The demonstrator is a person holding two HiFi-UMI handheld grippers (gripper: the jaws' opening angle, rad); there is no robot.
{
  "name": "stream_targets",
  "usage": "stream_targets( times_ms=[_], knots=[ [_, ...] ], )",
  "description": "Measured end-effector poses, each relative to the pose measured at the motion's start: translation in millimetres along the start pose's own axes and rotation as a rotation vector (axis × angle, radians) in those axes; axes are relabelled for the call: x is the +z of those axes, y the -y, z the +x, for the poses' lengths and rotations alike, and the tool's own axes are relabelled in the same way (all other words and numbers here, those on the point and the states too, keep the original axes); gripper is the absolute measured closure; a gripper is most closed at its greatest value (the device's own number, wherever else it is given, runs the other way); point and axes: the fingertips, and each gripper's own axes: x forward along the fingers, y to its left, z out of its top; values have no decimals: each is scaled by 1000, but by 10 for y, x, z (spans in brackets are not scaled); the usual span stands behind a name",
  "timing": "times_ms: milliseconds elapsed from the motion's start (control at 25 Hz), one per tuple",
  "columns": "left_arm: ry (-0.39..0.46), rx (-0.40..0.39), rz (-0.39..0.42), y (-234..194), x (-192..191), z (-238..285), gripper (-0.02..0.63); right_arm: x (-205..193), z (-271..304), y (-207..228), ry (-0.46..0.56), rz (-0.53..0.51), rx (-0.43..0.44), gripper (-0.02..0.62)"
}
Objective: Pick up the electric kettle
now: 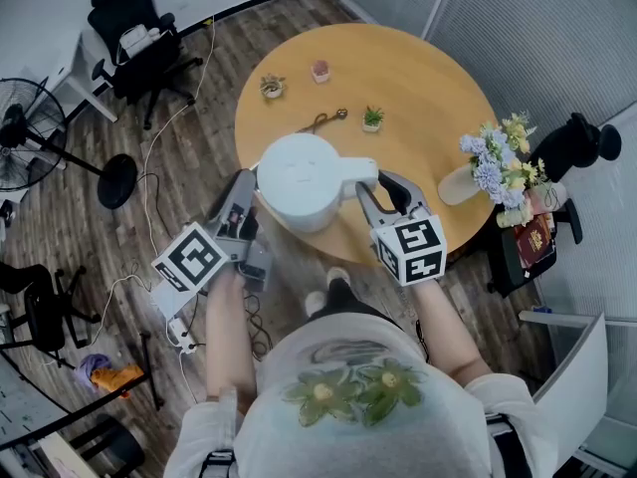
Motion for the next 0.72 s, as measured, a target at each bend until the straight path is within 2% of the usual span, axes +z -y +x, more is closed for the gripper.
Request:
stream_targets(
  times_ms=[200, 720],
  knots=[
    [3, 17, -49, -5, -65, -74, 543, 1, -73, -25, 9, -2, -1, 440],
    [3, -8, -12, 92, -125, -239, 543, -55, -268, -135, 17, -8, 7, 440]
  ],
)
